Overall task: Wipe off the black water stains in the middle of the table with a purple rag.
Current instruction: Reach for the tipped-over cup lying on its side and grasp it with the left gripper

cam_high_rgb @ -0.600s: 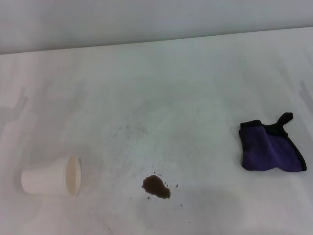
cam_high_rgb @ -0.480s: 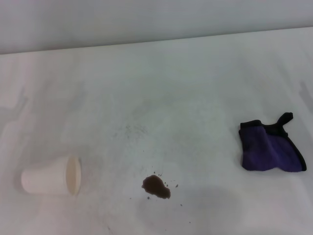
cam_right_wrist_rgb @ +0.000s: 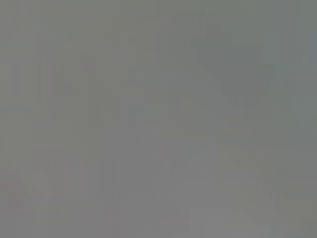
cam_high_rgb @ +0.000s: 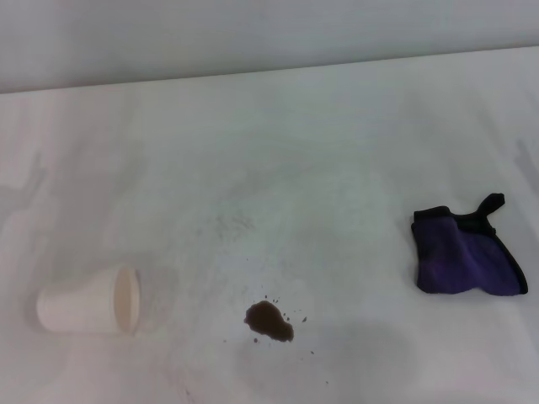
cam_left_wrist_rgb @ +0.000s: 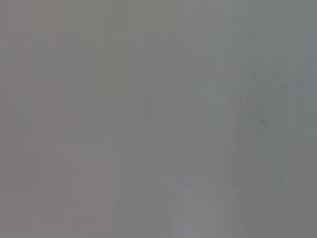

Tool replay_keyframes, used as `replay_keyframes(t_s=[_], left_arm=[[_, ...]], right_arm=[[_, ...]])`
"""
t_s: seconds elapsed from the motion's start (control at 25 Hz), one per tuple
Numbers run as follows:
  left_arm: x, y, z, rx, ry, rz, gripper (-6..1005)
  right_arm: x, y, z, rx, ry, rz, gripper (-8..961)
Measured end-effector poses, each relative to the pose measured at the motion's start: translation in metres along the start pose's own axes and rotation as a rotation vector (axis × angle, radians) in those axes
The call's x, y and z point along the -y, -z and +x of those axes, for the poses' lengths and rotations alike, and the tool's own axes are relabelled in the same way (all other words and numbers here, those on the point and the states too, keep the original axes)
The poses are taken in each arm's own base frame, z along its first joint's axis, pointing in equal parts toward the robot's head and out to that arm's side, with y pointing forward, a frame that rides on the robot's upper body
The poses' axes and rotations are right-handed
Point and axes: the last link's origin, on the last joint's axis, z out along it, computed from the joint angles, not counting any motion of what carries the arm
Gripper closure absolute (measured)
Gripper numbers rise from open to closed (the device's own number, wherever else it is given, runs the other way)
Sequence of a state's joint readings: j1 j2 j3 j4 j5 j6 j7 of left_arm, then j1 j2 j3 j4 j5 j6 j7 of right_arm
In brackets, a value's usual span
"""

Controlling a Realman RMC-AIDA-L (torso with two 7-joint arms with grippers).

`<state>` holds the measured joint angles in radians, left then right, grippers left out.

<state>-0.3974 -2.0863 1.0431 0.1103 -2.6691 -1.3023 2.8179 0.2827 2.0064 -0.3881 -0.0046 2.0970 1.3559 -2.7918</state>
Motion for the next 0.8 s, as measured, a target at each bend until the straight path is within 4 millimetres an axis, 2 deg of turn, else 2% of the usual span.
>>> replay_keyframes(t_s=[0.8], left_arm=[[0.0000, 0.0010, 0.0003, -0.003, 0.000, -0.002, 111]], right_arm=[[-0.0005, -0.0002, 0.0001, 0.000, -0.002, -0.001, 87]])
